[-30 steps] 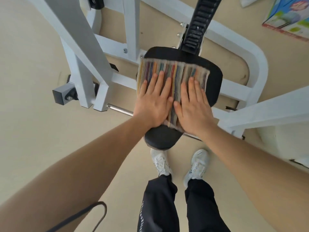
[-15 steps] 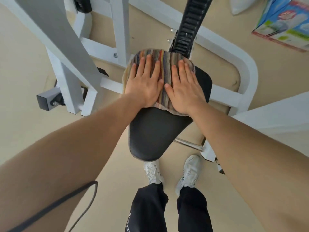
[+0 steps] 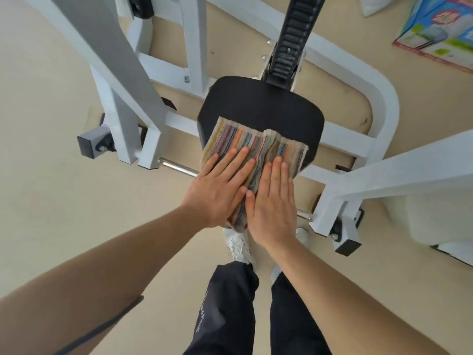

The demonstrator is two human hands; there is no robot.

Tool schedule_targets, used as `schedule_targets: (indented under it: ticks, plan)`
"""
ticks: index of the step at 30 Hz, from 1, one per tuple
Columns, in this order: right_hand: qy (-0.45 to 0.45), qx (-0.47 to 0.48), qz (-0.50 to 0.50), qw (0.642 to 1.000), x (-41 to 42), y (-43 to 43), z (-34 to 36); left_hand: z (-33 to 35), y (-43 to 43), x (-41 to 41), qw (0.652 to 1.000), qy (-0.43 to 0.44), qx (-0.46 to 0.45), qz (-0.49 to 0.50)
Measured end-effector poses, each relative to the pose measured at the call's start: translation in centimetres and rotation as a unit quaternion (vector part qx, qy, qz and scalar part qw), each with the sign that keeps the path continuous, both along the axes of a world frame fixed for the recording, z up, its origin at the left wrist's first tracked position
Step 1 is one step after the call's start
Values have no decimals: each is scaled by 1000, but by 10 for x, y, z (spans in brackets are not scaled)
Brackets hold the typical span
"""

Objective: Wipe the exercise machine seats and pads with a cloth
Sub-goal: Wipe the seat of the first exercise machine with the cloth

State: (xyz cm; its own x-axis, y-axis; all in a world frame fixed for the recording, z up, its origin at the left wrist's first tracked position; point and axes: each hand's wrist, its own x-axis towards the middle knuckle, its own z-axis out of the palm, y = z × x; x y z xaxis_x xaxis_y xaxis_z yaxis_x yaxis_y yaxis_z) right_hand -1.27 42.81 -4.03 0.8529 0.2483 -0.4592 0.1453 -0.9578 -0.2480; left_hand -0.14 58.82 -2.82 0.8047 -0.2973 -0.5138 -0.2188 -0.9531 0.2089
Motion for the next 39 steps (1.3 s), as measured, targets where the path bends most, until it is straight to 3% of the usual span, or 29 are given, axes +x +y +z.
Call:
schedule_targets:
  ticks: [6, 13, 17, 21, 24, 28, 33, 36, 39]
  plan:
    - [10, -17, 155, 988, 40, -11, -7, -5, 7, 16, 1000, 13, -2, 16]
    - [-8, -15, 34, 999, 133, 19, -44, -49, 15, 122, 998, -35, 2, 50]
    - [-21, -34, 29, 999, 173, 27, -59, -73, 27, 175, 998, -57, -20, -17]
    - [-43, -55, 41, 997, 205, 36, -63, -85, 35, 214, 997, -58, -54, -15]
    - [-33, -70, 42, 996, 219, 53, -65, -89, 49, 214, 991, -57, -102, 57]
    - [-34, -61, 57, 996, 219, 83, -65, -90, 76, 182, 951, -16, -186, 248]
    - [-44, -40, 94, 994, 219, 93, -63, -85, 69, 173, 941, -29, -204, 269]
    - [-42, -10, 107, 993, 219, 77, -63, -88, 64, 185, 960, -39, -164, 223]
    - [-52, -18, 92, 994, 216, 59, -59, -87, 53, 195, 990, -81, -68, 90]
